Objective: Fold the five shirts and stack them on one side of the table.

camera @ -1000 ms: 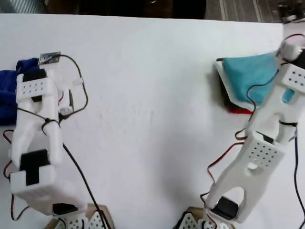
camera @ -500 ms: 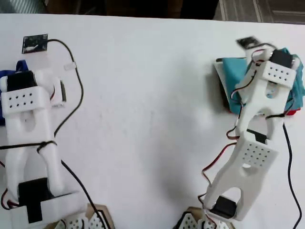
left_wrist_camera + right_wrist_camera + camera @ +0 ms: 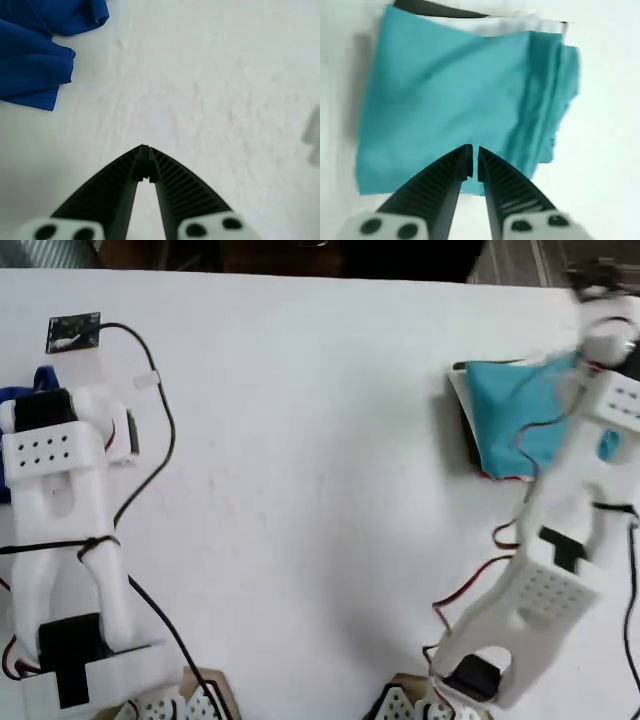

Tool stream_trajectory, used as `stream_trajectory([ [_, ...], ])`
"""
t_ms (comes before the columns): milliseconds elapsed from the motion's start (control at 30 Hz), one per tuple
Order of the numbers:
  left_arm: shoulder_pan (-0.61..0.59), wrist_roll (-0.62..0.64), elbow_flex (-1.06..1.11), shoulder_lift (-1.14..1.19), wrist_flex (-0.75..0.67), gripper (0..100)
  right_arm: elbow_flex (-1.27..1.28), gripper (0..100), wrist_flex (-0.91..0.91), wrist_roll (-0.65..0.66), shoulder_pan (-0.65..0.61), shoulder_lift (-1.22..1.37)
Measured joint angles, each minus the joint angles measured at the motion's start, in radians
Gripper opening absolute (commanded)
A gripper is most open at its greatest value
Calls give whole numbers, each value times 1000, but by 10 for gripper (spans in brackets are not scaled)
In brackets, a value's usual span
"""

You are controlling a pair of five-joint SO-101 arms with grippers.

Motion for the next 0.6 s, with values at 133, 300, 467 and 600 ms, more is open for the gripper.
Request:
stream_trajectory([
  [133,2,0,0,0,0,27,15,26,-201,0,97,110],
  [300,2,0,0,0,0,27,8,26,-350,-3,127,281],
  [467,2,-11,0,0,0,27,-86,26,-356,-41,133,342],
  [600,2,-66,0,-2,12,27,-249,30,-290,-264,186,341],
])
